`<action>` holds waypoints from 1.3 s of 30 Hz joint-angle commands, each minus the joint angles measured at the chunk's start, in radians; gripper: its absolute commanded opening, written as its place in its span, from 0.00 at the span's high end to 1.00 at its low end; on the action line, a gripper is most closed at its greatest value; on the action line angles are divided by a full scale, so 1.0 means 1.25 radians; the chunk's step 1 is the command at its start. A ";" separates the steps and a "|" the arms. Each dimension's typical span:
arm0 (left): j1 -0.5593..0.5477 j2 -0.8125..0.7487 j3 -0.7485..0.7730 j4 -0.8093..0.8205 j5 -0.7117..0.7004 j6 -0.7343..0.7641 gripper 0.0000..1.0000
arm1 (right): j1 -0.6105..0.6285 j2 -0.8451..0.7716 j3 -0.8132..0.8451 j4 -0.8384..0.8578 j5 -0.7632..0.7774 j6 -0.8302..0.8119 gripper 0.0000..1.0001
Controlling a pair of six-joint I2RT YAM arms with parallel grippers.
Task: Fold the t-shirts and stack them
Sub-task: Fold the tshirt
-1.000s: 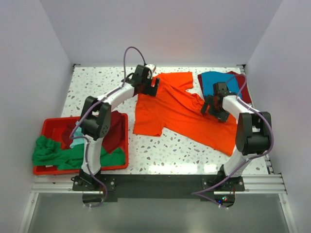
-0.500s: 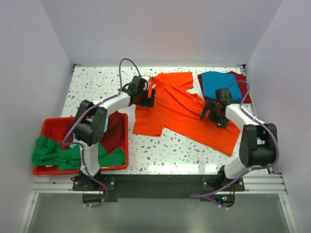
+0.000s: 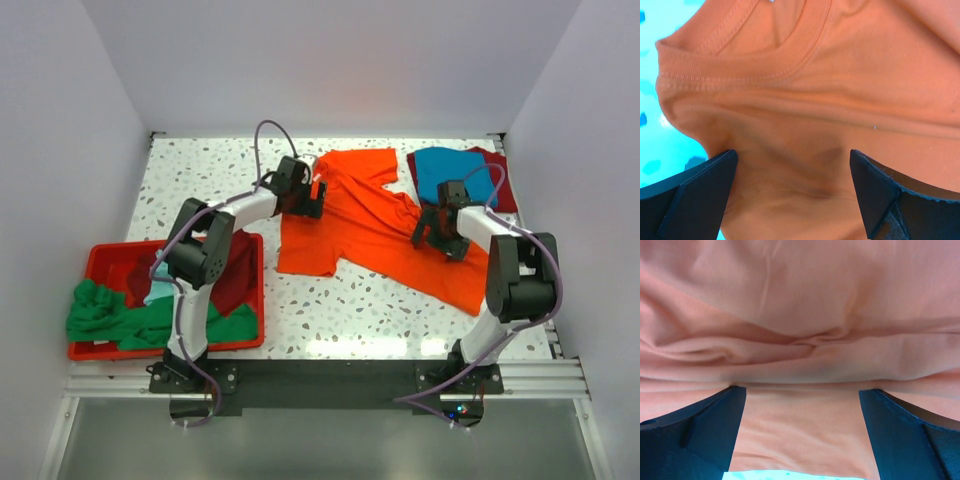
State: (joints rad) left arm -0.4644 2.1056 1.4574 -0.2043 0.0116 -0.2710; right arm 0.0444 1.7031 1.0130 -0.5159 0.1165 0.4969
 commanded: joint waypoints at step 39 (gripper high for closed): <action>-0.089 -0.293 -0.277 -0.130 -0.282 -0.160 0.16 | -0.020 -0.019 0.149 -0.082 -0.092 -0.054 0.01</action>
State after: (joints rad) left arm -0.5598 1.8057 1.1542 -0.3279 -0.3210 -0.3897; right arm 0.0246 1.7340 1.2106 -0.6079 0.0189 0.4438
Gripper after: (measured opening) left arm 0.847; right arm 0.986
